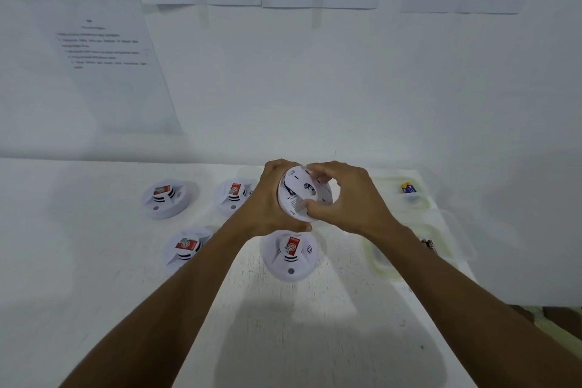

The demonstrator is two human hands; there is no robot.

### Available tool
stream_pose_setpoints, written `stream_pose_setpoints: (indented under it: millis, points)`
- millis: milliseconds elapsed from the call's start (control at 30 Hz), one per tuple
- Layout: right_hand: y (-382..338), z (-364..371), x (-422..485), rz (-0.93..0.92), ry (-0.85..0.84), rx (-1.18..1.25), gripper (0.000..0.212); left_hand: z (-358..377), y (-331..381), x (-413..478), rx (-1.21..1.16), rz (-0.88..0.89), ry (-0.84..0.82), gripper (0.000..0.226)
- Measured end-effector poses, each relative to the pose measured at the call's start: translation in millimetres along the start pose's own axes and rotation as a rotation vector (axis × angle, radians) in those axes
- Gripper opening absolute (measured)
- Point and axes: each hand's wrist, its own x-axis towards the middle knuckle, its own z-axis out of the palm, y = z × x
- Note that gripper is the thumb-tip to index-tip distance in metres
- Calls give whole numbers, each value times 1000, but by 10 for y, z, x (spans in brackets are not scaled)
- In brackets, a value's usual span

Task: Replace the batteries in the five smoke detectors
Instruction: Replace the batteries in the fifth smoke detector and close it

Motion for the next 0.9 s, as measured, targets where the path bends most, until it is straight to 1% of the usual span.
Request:
stream_pose_setpoints:
  millis: [67, 167, 233, 267, 367, 500, 567, 600, 700, 767, 833, 900]
  points:
    - [12, 1, 35, 0, -5, 55, 57, -41, -100, -46, 16, 42, 11, 88]
    - [114, 11, 130, -40, 91, 43, 41, -116, -242, -86, -24, 42, 71, 97]
    - [230, -16, 222, -26, 130, 57, 41, -186, -334, -99, -34, 20, 80, 100]
    - [309, -35, 273, -3, 115, 61, 42, -222, -385, -117, -39, 24, 88, 101]
    - [571, -21, 414, 81, -28, 8, 42, -314, -513, -172, -38, 18, 86, 101]
    - [793, 196, 522, 182, -237, -86, 37, -357, -608, -185, -32, 18, 77, 102]
    - [842, 318, 572, 211, -300, -171, 38, -365, -618, -177, -32, 18, 57, 102]
    - [857, 370, 594, 223, -305, -214, 41, -368, -621, -165, -28, 20, 47, 103]
    - [895, 476, 623, 235, -245, -240, 45, -364, -615, -119, -31, 29, 19, 105]
    - [871, 478, 603, 226, -131, -172, 36, -355, -615, -85, -34, 43, 5, 105]
    - [757, 441, 569, 173, 33, -47, 26, -345, -585, -50, -43, 46, -9, 106]
    - [539, 395, 511, 113, 114, 60, 21, -303, -538, -5, -46, 56, -19, 107]
